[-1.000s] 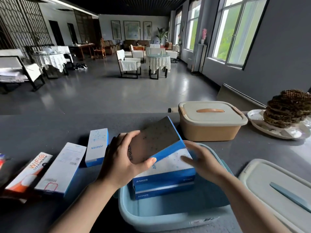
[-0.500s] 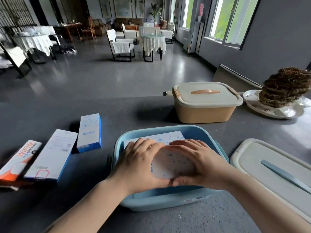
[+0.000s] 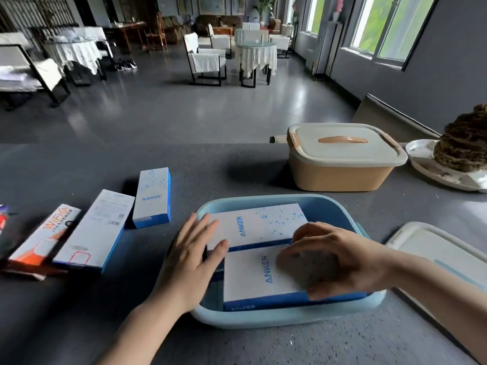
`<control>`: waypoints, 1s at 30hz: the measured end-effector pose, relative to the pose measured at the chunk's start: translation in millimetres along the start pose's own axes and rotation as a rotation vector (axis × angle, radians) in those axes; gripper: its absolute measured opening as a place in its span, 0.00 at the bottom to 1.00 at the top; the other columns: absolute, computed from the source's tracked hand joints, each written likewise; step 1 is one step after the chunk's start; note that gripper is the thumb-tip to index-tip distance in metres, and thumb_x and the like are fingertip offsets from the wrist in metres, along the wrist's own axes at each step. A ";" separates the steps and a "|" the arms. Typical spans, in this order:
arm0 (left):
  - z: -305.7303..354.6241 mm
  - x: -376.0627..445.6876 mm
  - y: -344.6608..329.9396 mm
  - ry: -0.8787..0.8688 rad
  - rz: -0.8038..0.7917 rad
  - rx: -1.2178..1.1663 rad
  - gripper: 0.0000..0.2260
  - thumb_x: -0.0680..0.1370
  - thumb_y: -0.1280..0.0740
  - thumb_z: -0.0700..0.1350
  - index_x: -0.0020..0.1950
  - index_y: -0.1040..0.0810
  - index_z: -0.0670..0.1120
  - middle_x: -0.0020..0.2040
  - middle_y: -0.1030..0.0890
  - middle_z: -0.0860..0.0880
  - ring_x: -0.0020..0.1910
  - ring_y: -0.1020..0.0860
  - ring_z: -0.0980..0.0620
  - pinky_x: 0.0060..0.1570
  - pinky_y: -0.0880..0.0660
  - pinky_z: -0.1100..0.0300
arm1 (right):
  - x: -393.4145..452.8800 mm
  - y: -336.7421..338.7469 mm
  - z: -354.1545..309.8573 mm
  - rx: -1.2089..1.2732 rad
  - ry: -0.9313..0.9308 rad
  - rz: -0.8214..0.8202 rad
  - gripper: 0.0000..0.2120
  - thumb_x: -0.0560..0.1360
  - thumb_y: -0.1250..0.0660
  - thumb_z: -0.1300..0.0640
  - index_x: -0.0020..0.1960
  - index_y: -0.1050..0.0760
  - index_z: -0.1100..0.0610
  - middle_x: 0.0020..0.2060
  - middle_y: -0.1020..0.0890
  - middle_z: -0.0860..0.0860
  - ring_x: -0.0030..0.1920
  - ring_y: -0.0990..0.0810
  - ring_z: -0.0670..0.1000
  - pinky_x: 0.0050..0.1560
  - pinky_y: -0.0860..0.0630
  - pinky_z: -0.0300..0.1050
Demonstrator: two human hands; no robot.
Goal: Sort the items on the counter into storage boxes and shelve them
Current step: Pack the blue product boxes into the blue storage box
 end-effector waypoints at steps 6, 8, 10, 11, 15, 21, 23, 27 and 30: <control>-7.9 1.7 -6.1 0.011 0.060 0.002 0.30 0.76 0.49 0.64 0.75 0.37 0.53 0.76 0.43 0.59 0.75 0.53 0.65 0.73 0.54 0.63 | 19.6 -37.6 11.5 -0.122 -0.077 -0.052 0.33 0.65 0.29 0.34 0.68 0.29 0.42 0.63 0.29 0.38 0.62 0.30 0.37 0.65 0.35 0.35; -8.4 1.7 -7.1 0.005 0.054 0.003 0.28 0.78 0.48 0.65 0.74 0.37 0.54 0.76 0.43 0.60 0.75 0.53 0.66 0.74 0.54 0.62 | 22.9 -49.6 15.1 -0.122 -0.088 -0.044 0.35 0.65 0.30 0.32 0.69 0.30 0.41 0.64 0.30 0.36 0.62 0.30 0.37 0.63 0.34 0.33; -9.3 1.6 -7.4 0.006 0.052 0.012 0.29 0.77 0.48 0.65 0.74 0.37 0.54 0.76 0.43 0.60 0.75 0.53 0.66 0.74 0.54 0.61 | 24.3 -56.3 19.7 -0.122 -0.106 -0.070 0.36 0.65 0.29 0.33 0.70 0.32 0.40 0.65 0.32 0.36 0.63 0.31 0.38 0.63 0.35 0.32; -9.6 1.9 -7.5 0.004 0.053 0.020 0.29 0.77 0.49 0.65 0.74 0.36 0.53 0.76 0.43 0.59 0.75 0.53 0.66 0.74 0.54 0.62 | 25.3 -58.5 21.4 -0.139 -0.108 -0.098 0.36 0.65 0.29 0.35 0.71 0.34 0.40 0.66 0.33 0.37 0.65 0.32 0.39 0.63 0.36 0.32; -7.3 3.4 -7.6 -0.002 0.065 0.034 0.30 0.77 0.48 0.66 0.74 0.35 0.52 0.76 0.42 0.58 0.75 0.53 0.65 0.72 0.55 0.66 | 31.6 -65.3 24.8 -0.310 -0.089 -0.172 0.36 0.68 0.31 0.36 0.73 0.38 0.39 0.65 0.32 0.44 0.66 0.34 0.44 0.65 0.36 0.40; -3.7 3.7 -5.8 -0.006 0.058 0.049 0.31 0.75 0.48 0.65 0.73 0.34 0.51 0.76 0.42 0.58 0.74 0.52 0.65 0.69 0.57 0.69 | 34.8 -66.5 26.6 -0.480 -0.118 -0.211 0.33 0.72 0.37 0.34 0.74 0.42 0.37 0.62 0.32 0.47 0.64 0.34 0.47 0.64 0.34 0.46; -5.3 4.6 -7.7 -0.017 0.071 0.059 0.28 0.78 0.46 0.64 0.73 0.33 0.51 0.76 0.41 0.57 0.75 0.51 0.63 0.70 0.56 0.68 | 33.2 -63.5 20.8 -0.471 -0.143 -0.208 0.30 0.74 0.38 0.35 0.74 0.40 0.37 0.62 0.32 0.46 0.64 0.33 0.46 0.63 0.34 0.45; -5.8 -3.4 -10.1 0.012 0.188 -0.185 0.17 0.79 0.37 0.50 0.68 0.27 0.49 0.72 0.32 0.56 0.73 0.41 0.63 0.73 0.45 0.62 | 27.3 -53.4 -8.5 0.037 -0.203 0.136 0.15 0.75 0.33 0.43 0.61 0.23 0.41 0.52 0.22 0.38 0.52 0.22 0.43 0.55 0.25 0.46; -21.1 -15.4 -2.1 0.077 0.380 -0.398 0.15 0.76 0.38 0.56 0.61 0.23 0.55 0.65 0.26 0.62 0.67 0.32 0.65 0.67 0.35 0.63 | 47.5 -41.5 -46.8 0.461 -0.142 0.403 0.12 0.72 0.33 0.45 0.55 0.19 0.42 0.47 0.16 0.46 0.47 0.17 0.47 0.49 0.20 0.48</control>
Point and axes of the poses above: each hand's wrist, its own x-axis towards the middle knuckle, its own y-axis out of the back of the hand, z = x × y, the point moved 1 cm from there along x, towards the middle knuckle
